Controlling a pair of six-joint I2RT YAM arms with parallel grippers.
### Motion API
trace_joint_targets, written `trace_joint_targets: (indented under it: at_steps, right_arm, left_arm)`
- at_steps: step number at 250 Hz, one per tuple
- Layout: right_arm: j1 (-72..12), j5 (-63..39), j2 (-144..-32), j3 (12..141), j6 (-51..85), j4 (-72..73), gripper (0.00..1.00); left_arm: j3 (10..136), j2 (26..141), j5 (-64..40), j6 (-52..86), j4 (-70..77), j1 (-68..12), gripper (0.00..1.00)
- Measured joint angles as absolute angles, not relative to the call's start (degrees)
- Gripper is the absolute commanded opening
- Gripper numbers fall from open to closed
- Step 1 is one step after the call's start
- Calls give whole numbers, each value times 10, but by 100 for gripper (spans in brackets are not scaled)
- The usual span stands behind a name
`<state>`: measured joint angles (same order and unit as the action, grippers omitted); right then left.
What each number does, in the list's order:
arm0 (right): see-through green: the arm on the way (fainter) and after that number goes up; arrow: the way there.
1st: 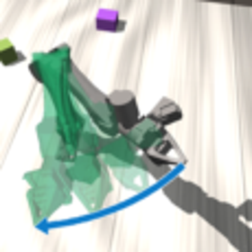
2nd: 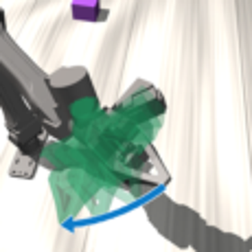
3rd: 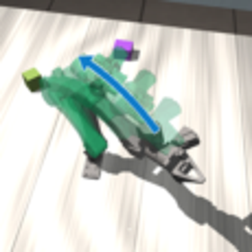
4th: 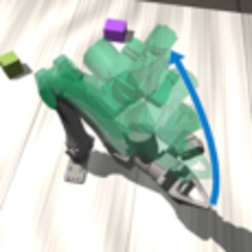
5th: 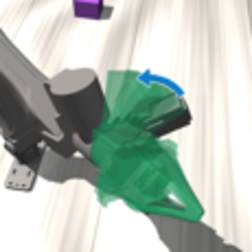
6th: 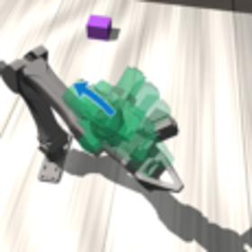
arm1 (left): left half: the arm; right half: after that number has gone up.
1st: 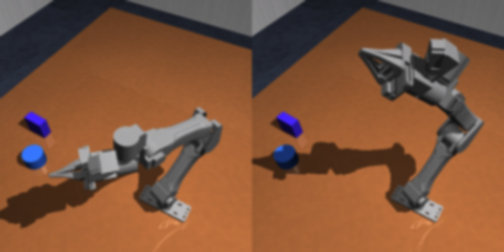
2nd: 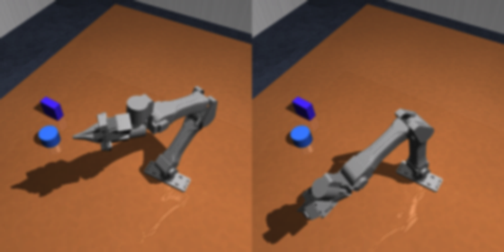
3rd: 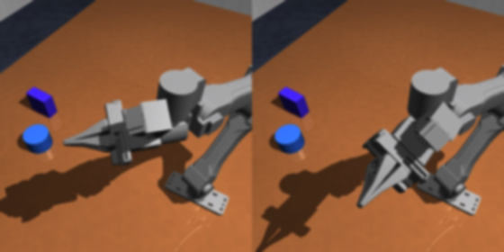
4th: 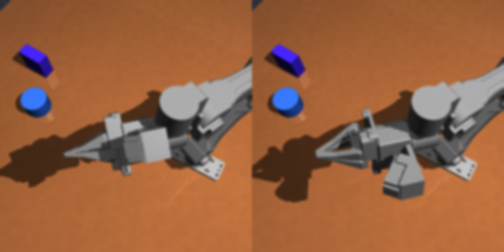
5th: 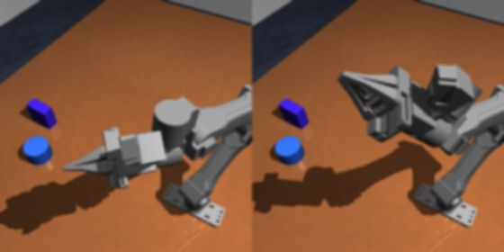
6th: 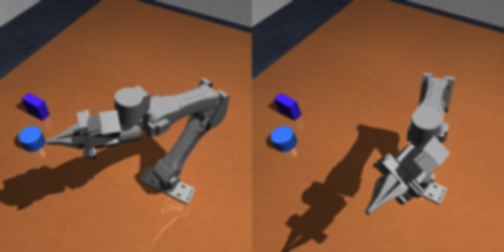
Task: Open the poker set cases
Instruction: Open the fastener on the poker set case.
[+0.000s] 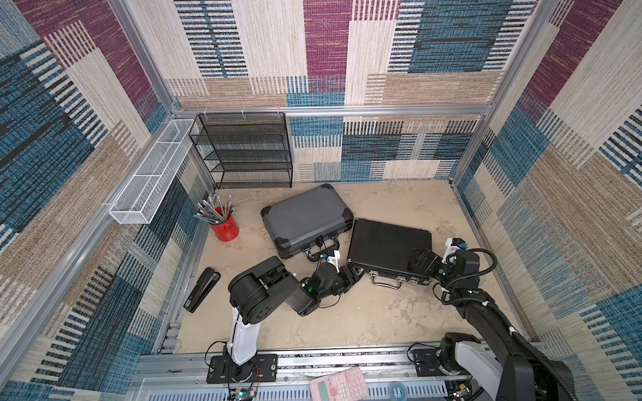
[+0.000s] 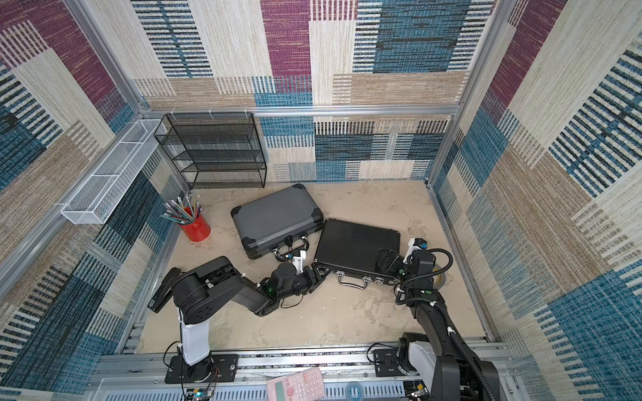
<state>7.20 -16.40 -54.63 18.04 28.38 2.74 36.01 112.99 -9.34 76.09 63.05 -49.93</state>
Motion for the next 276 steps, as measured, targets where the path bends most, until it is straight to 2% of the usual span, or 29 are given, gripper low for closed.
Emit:
trace_joint_targets:
  at_steps: [43, 125, 276]
  right_arm:
    - [72, -164, -548, 180, 283, 27, 99]
    - [72, -165, -553, 180, 282, 27, 100]
    - [72, -169, -560, 180, 276, 27, 100]
  left_arm:
    - [374, 1164, -108, 760, 674, -495, 73]
    - [376, 1155, -110, 733, 653, -494, 70]
    - [342, 1176, -145, 712, 747, -485, 64]
